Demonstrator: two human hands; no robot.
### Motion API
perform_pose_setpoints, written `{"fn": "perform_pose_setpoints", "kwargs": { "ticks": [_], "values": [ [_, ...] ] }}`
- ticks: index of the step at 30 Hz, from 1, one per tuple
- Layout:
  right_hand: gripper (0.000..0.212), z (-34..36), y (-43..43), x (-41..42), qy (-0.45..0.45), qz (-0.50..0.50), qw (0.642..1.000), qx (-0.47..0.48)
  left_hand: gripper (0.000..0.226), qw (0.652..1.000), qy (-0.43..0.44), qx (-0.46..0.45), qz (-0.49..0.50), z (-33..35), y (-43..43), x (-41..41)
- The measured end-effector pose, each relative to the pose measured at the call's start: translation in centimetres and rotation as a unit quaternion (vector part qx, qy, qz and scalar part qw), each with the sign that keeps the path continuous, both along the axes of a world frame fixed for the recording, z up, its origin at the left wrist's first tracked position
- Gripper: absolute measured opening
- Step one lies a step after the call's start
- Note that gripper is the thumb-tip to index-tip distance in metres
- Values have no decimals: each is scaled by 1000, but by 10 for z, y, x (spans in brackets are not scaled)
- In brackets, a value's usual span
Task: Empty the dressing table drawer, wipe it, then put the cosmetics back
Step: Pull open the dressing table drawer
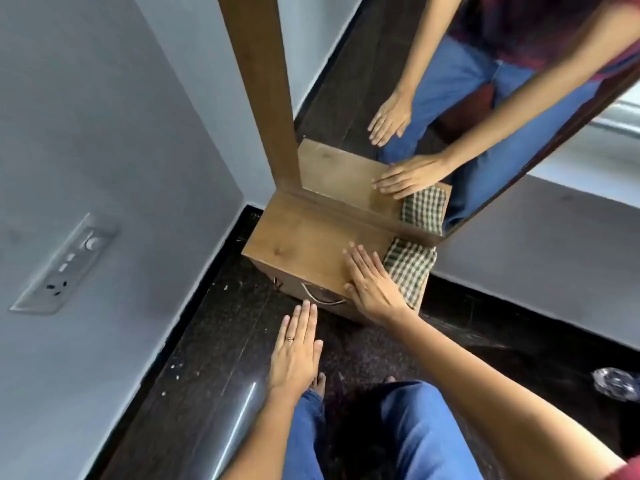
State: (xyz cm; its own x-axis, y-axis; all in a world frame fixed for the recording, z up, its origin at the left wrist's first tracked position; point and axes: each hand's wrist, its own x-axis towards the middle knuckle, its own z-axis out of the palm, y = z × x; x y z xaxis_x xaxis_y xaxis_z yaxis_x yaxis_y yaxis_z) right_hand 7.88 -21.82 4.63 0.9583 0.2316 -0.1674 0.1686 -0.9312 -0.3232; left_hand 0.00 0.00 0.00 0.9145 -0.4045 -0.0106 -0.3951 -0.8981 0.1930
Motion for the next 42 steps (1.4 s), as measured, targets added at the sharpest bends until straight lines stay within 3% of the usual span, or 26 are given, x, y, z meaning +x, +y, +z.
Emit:
{"fn": "perform_pose_setpoints", "kwargs": {
  "ticks": [7, 15, 23, 28, 32, 36, 42],
  "values": [
    [61, -26, 1, 3, -97, 1, 993, -70, 64, 1000, 15, 1, -16, -61, -19, 17],
    [57, -38, 0, 1, -172, 10, 983, -69, 57, 999, -29, -42, -14, -112, -28, 31],
    [61, -35, -1, -4, -194, 31, 980, -40, 53, 997, -44, -61, 31, -101, -31, 11],
    [42, -28, 0, -18, -234, 72, 969, 40, 52, 997, -51, -53, 30, -96, -6, -17],
    [57, -34, 10, -47, -209, 104, 971, 42, 49, 989, -81, -110, 56, -87, 8, -47],
    [66, -52, 23, -75, -185, 91, 978, 40, 50, 963, -168, -189, 89, -55, 0, -64],
    [72, -66, 39, -107, -78, -16, 989, 125, 65, 976, -134, -132, 105, -38, 8, -61]
  ]
}}
